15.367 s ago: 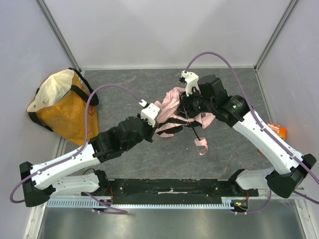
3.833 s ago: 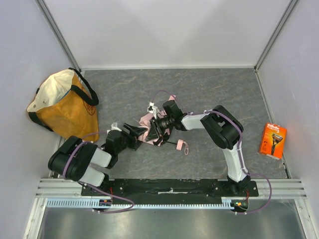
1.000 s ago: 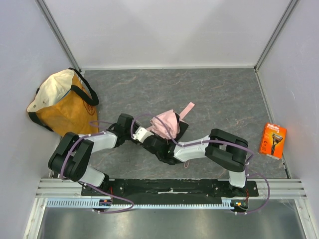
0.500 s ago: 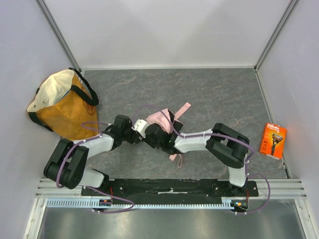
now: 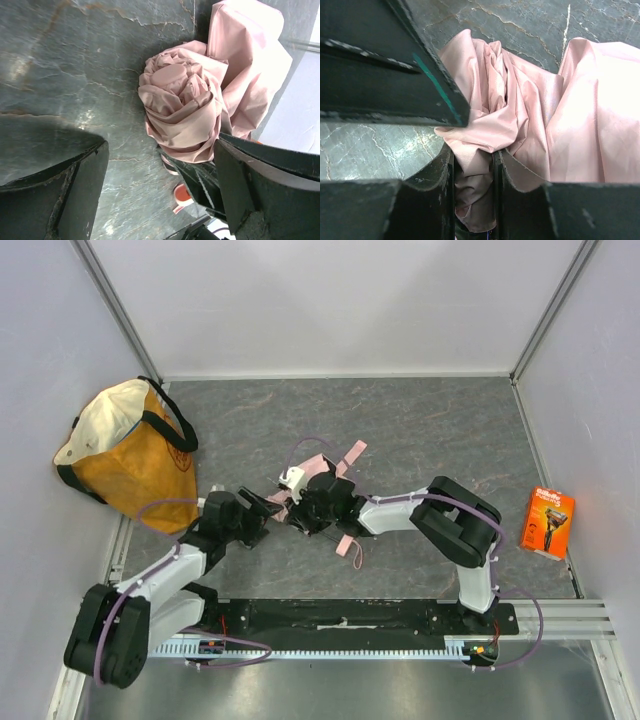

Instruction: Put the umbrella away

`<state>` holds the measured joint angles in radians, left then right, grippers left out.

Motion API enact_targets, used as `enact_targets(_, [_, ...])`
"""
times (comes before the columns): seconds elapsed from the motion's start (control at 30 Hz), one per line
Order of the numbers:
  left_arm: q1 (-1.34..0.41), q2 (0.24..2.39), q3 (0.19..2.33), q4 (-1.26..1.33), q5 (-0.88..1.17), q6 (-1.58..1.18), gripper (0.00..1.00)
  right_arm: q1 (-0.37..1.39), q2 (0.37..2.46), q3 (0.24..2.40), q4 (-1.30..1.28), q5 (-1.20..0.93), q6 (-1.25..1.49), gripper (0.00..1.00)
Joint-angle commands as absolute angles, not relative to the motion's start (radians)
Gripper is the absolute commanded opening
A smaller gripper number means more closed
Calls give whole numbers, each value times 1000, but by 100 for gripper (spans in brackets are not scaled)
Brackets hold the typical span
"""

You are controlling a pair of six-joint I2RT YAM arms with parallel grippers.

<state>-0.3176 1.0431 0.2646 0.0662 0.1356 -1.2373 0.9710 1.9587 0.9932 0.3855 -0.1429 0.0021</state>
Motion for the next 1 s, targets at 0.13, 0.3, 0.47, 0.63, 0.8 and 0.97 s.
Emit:
enact_targets(0.13, [-244, 968, 192, 55, 179, -1108, 92, 917, 2109, 896, 109, -435, 101, 0])
enact_targets(0.3, [-241, 1063, 135, 303, 325, -1115, 93, 885, 2131, 897, 144, -557, 153, 0])
enact_targets(0.47, [-241, 1123, 117, 393, 336, -1114, 94, 844, 2172, 910, 193, -733, 247, 0])
enact_targets(0.63, [-242, 1144, 130, 351, 304, -1114, 94, 807, 2189, 930, 207, -793, 296, 0])
enact_targets(0.8, [-242, 1238, 167, 271, 285, -1150, 86, 795, 2224, 972, 143, -796, 302, 0])
enact_targets(0.97, [-268, 1373, 175, 320, 291, -1193, 75, 795, 2237, 997, 114, -807, 301, 0])
